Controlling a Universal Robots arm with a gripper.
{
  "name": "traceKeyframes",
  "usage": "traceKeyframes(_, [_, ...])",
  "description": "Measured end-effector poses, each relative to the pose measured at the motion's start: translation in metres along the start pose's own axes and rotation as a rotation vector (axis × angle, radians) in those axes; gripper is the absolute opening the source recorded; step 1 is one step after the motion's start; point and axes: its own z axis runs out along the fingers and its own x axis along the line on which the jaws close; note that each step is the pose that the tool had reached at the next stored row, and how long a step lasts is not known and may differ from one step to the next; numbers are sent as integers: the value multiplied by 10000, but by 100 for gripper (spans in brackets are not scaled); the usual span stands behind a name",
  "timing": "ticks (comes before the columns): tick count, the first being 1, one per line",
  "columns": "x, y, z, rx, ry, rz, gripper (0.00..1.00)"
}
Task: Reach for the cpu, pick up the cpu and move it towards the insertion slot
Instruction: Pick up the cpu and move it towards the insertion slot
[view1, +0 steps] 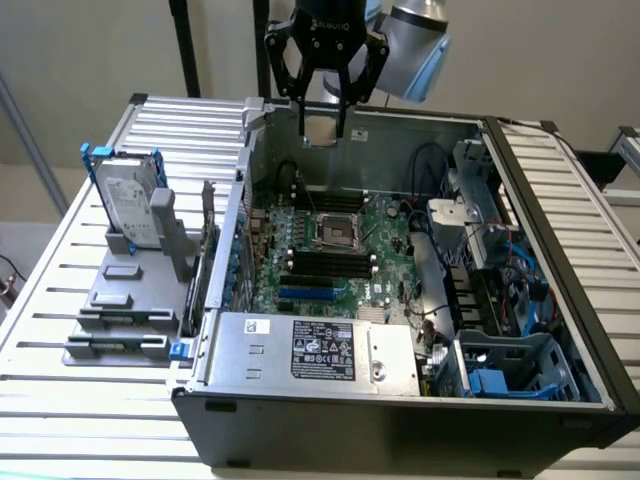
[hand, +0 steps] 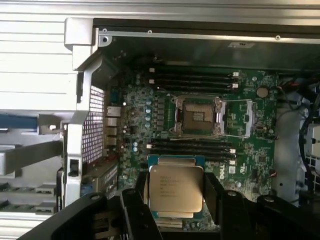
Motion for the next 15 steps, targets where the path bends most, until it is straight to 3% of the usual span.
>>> traceKeyframes(11, [-259, 337, 55, 15, 0, 0, 55])
traceKeyframes(15, [-314, 416, 76, 16, 0, 5, 55])
